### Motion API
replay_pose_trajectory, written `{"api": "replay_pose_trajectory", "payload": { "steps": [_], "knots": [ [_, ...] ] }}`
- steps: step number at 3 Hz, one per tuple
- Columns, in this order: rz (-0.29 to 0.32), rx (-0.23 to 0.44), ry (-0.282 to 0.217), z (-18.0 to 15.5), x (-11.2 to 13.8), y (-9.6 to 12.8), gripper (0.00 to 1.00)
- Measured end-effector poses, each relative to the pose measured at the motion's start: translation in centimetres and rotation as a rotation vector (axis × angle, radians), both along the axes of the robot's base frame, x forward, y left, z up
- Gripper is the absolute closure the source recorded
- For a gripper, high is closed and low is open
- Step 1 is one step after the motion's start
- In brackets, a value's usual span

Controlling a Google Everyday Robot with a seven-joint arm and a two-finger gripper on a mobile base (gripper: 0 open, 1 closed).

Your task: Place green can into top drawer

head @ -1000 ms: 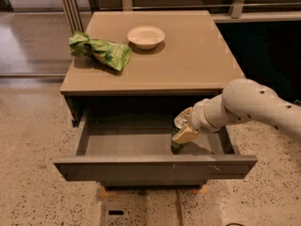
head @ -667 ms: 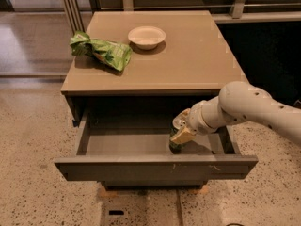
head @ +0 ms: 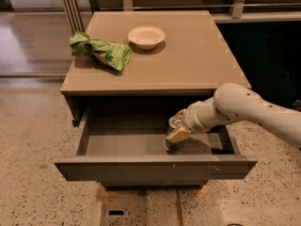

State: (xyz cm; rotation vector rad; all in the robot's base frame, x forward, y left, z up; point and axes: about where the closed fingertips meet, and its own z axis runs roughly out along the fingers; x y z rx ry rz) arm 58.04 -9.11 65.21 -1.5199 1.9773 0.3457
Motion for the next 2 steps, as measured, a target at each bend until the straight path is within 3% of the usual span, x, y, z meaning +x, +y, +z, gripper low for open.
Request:
{"api": "replay_pose_trajectory", "payload": {
  "steps": [2],
  "knots": [
    [0.000, 0.000, 0.000, 0.34, 0.00, 0.00, 0.58]
  ]
}}
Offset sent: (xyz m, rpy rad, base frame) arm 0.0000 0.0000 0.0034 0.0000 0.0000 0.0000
